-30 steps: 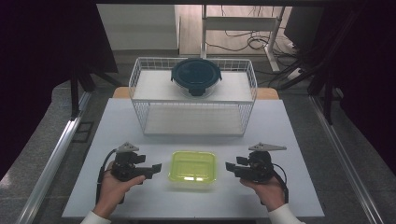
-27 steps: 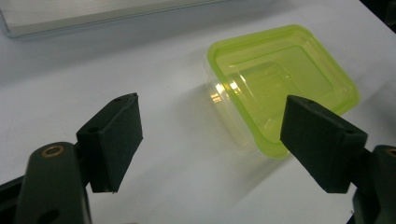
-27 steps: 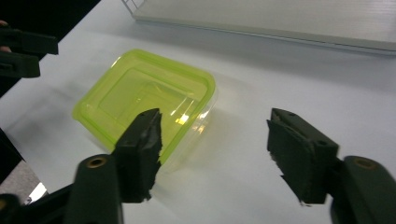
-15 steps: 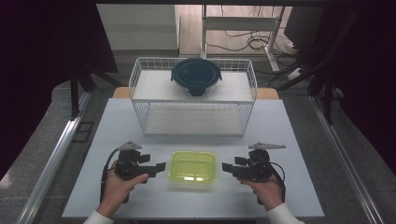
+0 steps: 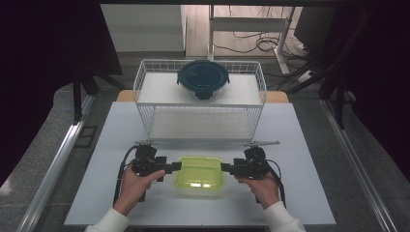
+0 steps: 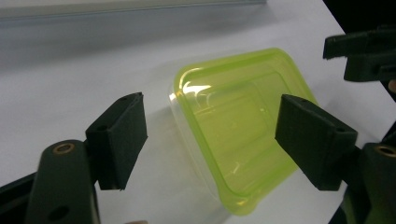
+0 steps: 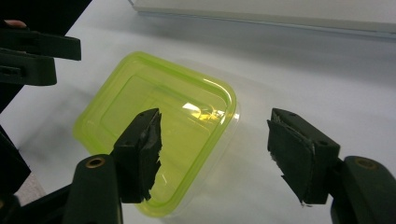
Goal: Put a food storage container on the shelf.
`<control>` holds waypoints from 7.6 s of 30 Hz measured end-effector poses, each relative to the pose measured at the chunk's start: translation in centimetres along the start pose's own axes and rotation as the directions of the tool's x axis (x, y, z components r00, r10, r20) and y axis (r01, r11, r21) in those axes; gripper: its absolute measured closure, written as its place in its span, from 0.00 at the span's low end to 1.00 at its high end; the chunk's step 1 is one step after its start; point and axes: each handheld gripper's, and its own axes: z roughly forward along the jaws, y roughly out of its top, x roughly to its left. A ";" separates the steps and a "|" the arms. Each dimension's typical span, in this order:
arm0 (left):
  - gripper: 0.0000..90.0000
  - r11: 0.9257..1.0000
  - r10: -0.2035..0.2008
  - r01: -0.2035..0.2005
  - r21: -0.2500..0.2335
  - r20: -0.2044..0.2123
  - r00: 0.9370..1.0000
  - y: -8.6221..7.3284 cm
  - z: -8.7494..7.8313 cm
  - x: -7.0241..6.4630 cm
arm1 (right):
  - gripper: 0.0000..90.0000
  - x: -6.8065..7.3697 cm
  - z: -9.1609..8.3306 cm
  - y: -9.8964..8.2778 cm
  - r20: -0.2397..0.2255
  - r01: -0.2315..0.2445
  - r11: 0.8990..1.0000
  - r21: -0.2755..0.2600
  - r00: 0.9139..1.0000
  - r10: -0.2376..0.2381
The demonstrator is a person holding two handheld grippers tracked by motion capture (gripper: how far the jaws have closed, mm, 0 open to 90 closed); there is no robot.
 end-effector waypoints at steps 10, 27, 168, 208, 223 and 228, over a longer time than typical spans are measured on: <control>0.31 0.998 -0.061 0.060 0.028 0.045 0.997 -0.5 1.3 1.0 | 0.43 -0.4 1.8 -0.5 -0.047 -0.045 0.998 0.039 0.998 0.047; 0.49 0.991 -0.118 0.110 0.082 0.092 0.989 -1.1 2.9 1.7 | 0.57 -0.8 3.5 -1.4 -0.103 -0.101 0.989 0.106 0.988 0.112; 0.87 0.963 0.132 -0.087 -0.254 0.166 0.977 19.7 -10.8 -5.1 | 0.86 4.2 -11.0 19.6 -0.151 0.102 0.952 -0.288 0.977 -0.150; 0.81 0.972 -0.148 0.189 -0.142 0.257 0.955 27.2 -6.5 0.7 | 0.81 -1.7 -5.4 27.7 -0.269 -0.241 0.961 -0.139 0.943 0.197; 0.35 0.962 -0.109 0.161 -0.220 0.232 0.967 27.2 -6.4 1.1 | 0.47 -2.5 -5.5 27.3 -0.327 -0.302 0.924 -0.235 0.919 0.218; 0.25 0.959 -0.040 0.094 -0.267 0.202 0.979 26.4 -7.9 0.5 | 0.40 -2.0 -6.9 26.4 -0.290 -0.222 0.929 -0.296 0.948 0.134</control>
